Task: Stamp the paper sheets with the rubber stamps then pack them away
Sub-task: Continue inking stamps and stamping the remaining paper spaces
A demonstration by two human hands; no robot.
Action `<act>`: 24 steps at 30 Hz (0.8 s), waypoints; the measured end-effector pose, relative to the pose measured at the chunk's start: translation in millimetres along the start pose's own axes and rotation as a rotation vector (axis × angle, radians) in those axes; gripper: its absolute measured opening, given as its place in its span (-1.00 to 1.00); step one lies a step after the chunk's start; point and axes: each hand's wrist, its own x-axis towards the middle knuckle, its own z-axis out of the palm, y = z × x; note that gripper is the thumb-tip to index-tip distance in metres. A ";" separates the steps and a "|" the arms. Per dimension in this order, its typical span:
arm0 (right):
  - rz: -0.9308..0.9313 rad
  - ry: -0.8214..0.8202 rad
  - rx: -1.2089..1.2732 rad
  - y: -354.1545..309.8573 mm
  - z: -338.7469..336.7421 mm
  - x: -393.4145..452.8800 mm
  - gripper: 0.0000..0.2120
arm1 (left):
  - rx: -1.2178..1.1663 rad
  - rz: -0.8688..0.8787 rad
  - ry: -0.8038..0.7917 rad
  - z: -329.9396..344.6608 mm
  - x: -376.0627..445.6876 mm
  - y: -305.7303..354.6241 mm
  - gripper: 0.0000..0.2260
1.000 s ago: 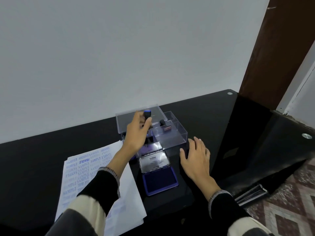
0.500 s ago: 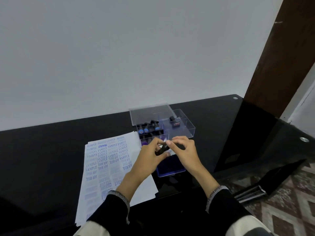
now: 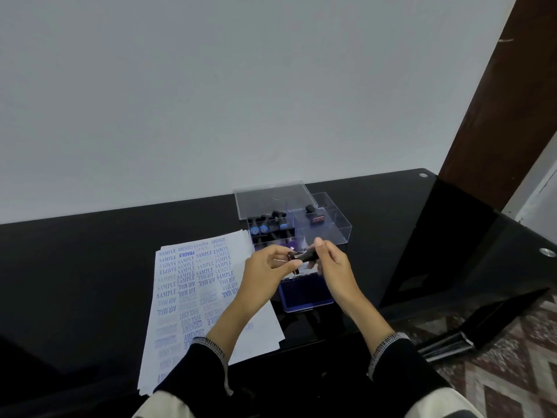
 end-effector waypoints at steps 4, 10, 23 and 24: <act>0.092 -0.034 0.011 4.4 1.7 2.3 -0.74 | 0.113 0.098 -0.044 -1.0 -4.0 -10.2 -0.81; -0.017 0.026 -0.396 15.2 -9.8 2.1 -0.74 | 0.636 0.071 -0.329 -34.8 -8.7 -43.0 -0.36; -0.205 -0.129 -1.053 8.2 16.7 -3.0 -0.80 | 0.689 0.170 -0.259 -38.0 -13.7 -53.8 -0.38; -0.197 -0.119 -1.035 9.8 18.1 -2.9 -0.82 | 0.638 0.159 -0.197 -44.8 -15.6 -53.1 -0.48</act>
